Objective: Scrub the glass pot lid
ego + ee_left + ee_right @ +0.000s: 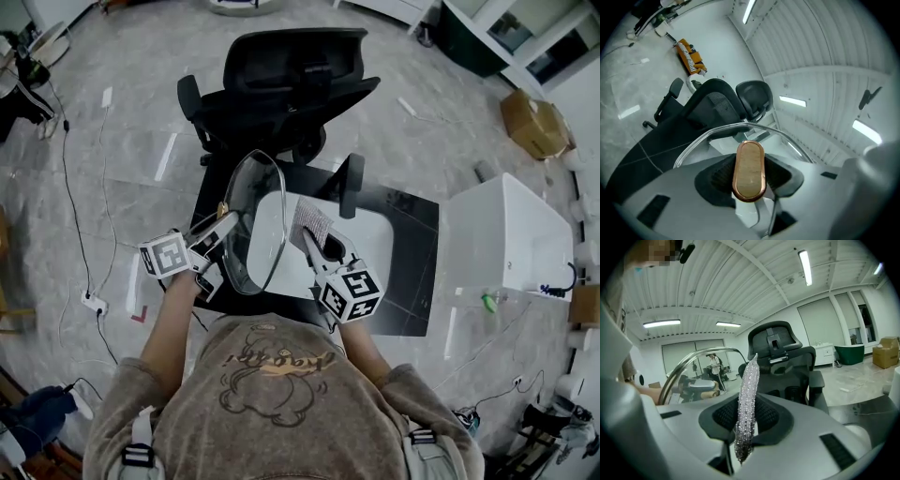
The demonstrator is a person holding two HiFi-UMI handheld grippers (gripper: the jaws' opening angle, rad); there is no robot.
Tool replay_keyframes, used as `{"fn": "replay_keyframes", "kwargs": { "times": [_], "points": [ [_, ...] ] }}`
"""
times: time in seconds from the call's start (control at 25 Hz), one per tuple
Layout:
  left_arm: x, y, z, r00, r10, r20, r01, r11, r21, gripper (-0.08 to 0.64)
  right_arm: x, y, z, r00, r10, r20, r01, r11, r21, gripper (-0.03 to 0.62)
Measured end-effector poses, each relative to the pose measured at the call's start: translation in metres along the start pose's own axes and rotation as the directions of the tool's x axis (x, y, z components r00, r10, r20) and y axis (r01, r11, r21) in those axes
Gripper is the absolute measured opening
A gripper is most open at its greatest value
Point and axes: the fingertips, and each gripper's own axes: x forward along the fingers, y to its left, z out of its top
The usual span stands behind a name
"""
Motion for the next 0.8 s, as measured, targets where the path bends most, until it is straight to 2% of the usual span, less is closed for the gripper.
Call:
{"fn": "replay_keyframes", "kwargs": {
  "times": [0.32, 0.8],
  "points": [
    [0.008, -0.013, -0.025, 0.998, -0.043, -0.037, 0.042, 0.999, -0.023, 0.183, -0.007, 0.039, 0.037, 0.986, 0.148, 0.077, -0.146, 0.989, -0.032, 0.081],
    [0.014, -0.017, -0.05, 0.982, -0.099, -0.16, 0.103, 0.995, 0.013, 0.183, 0.003, 0.026, 0.046, 0.987, 0.134, 0.09, -0.133, 0.991, -0.019, 0.083]
  ]
}}
